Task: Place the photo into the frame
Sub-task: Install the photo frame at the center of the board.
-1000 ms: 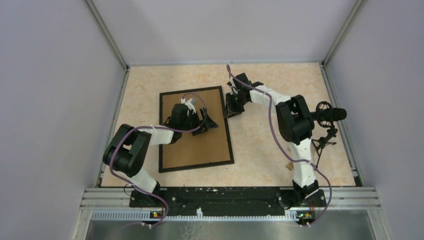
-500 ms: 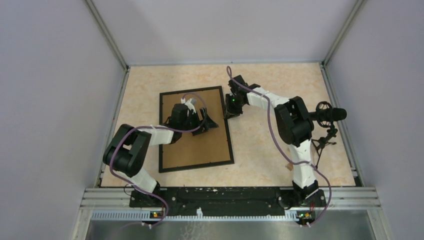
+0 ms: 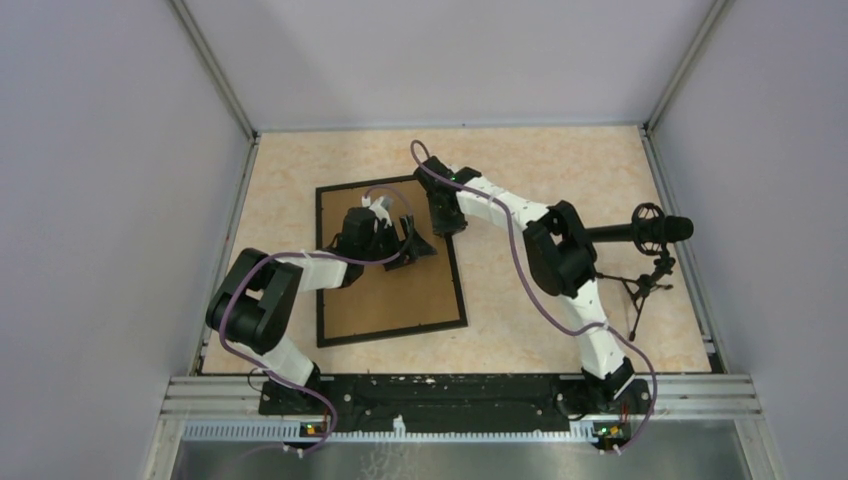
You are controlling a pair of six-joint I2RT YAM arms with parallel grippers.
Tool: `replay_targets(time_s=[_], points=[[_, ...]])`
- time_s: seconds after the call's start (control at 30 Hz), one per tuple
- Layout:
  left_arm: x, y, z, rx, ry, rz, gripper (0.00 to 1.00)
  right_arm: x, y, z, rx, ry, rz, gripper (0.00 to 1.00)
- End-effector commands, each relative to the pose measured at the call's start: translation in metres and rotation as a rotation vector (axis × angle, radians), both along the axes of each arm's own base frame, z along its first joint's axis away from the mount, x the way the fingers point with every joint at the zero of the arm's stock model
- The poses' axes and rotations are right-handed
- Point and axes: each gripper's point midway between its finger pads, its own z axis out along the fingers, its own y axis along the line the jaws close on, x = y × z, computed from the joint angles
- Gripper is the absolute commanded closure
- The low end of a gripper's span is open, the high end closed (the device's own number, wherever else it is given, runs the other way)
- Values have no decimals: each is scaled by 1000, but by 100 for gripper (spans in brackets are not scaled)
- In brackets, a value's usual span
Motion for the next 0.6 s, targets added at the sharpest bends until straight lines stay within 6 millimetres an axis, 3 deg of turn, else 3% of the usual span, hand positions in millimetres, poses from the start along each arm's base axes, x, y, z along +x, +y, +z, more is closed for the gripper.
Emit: replay_targets(time_s=[0.0,0.07,0.13,0.23,0.37,0.57], points=[[-15,5,-22,43,55,-24,14,-57,20,-55,84,241,155,63],[-13,0,-14,19,50,-51,14,-34,29,-2,188,139,185,57],[-10,-3,-1,-15,25,-56,14,-9,25,50,257,36,179,53],[2,-2,23,-58,-27,-29,14,24,2,93,312,-53,147,48],[37,6,46,-70,-75,57,13,54,-22,100,347,-63,93,52],[87,13,57,-96,-114,127,13,81,-9,97,430,-79,103,56]])
